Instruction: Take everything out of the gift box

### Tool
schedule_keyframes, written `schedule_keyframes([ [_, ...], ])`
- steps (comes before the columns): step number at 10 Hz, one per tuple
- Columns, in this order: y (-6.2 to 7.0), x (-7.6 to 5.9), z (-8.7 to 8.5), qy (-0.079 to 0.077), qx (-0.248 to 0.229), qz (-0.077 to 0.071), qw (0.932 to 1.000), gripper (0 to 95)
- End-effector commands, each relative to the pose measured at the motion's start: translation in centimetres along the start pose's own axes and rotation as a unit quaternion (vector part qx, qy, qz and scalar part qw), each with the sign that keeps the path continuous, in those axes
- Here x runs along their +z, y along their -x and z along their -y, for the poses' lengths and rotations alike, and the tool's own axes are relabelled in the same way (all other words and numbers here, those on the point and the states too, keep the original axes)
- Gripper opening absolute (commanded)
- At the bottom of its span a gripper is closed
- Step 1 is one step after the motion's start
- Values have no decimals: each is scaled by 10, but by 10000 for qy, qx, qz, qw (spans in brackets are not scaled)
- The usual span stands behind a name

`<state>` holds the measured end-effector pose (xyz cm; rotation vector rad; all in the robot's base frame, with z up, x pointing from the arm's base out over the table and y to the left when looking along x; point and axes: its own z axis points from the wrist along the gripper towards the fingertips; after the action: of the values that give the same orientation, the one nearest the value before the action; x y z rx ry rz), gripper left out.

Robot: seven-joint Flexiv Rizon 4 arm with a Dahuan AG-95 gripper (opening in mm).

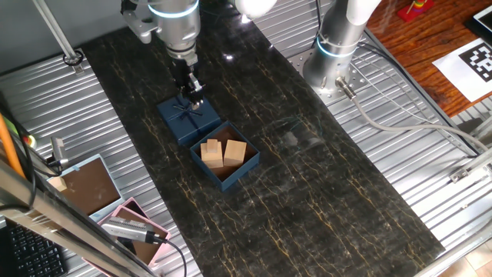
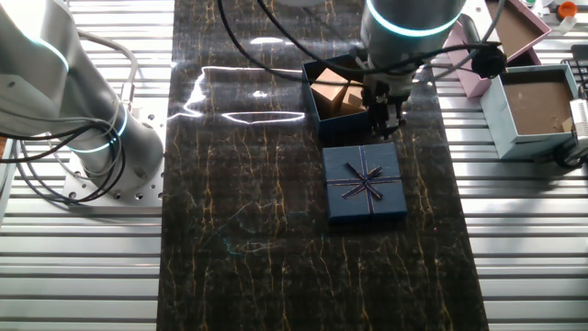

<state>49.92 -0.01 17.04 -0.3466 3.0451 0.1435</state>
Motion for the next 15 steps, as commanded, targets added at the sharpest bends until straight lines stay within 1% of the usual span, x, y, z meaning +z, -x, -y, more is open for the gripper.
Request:
schedule_keyframes([
  [1,1,0,0,56,-200,51,9998,0],
  [3,1,1,-1,5,-153,22,9999,0],
  [4,2,2,-3,-192,-113,-23,9997,0],
  [6,7,5,-9,-189,-157,-36,9997,0],
  [7,14,8,-16,-177,-156,-97,9997,0],
  [9,24,13,-27,-180,-111,-189,9996,0],
  [10,26,13,-28,-175,-190,-181,9995,0],
  [13,25,13,-27,-176,-247,-214,9993,0],
  [14,24,13,-27,-189,-220,-203,9994,0],
  [15,24,13,-27,-170,-321,-203,9991,0],
])
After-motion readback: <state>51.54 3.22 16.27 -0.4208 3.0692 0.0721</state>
